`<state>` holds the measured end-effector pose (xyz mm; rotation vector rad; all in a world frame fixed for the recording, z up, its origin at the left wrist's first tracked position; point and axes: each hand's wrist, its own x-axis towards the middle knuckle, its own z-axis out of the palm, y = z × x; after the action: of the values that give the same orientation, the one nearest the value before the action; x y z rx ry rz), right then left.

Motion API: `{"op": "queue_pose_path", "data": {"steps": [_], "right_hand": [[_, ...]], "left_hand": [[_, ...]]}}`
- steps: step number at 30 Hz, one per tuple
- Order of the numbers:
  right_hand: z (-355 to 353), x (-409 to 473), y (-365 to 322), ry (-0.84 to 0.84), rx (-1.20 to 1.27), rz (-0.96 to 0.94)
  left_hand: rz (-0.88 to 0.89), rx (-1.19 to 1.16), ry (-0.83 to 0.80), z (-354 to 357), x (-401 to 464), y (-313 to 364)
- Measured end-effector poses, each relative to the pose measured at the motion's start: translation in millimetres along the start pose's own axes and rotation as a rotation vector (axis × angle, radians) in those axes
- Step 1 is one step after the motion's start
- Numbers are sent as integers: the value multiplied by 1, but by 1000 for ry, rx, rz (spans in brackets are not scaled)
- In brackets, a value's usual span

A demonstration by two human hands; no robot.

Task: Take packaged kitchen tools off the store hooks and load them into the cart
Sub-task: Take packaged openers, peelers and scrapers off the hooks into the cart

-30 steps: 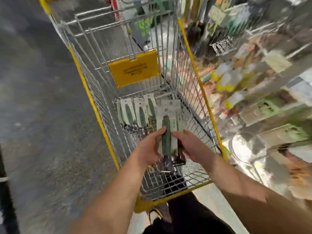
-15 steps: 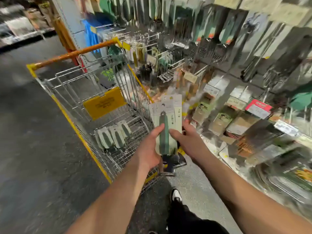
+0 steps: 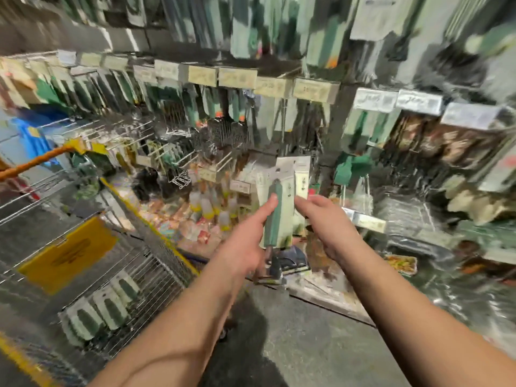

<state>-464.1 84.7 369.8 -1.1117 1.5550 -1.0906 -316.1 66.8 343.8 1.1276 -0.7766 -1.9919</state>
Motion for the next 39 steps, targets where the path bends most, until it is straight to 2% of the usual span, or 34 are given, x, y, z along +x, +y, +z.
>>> {"op": "queue_pose_path", "data": {"steps": [5, 10, 19, 23, 27, 29, 35, 39], "right_hand": [[-90, 26, -13, 102, 5, 0], [-164, 45, -30, 95, 62, -35], [-257, 58, -46, 262, 110, -98], [-275, 59, -55, 330, 132, -173], [-272, 55, -70, 230, 323, -220], [-268, 53, -75, 207, 312, -248], [-255, 51, -92, 184, 397, -311], [-247, 51, -104, 242, 408, -388]], "left_hand": [[14, 100, -61, 95, 37, 5], [79, 103, -151, 170, 64, 19], [148, 114, -181, 254, 93, 27], [198, 98, -221, 269, 92, 36], [267, 144, -275, 277, 87, 43], [286, 151, -289, 277, 88, 46], [359, 146, -319, 270, 84, 65], [412, 80, -286, 262, 85, 85]]}}
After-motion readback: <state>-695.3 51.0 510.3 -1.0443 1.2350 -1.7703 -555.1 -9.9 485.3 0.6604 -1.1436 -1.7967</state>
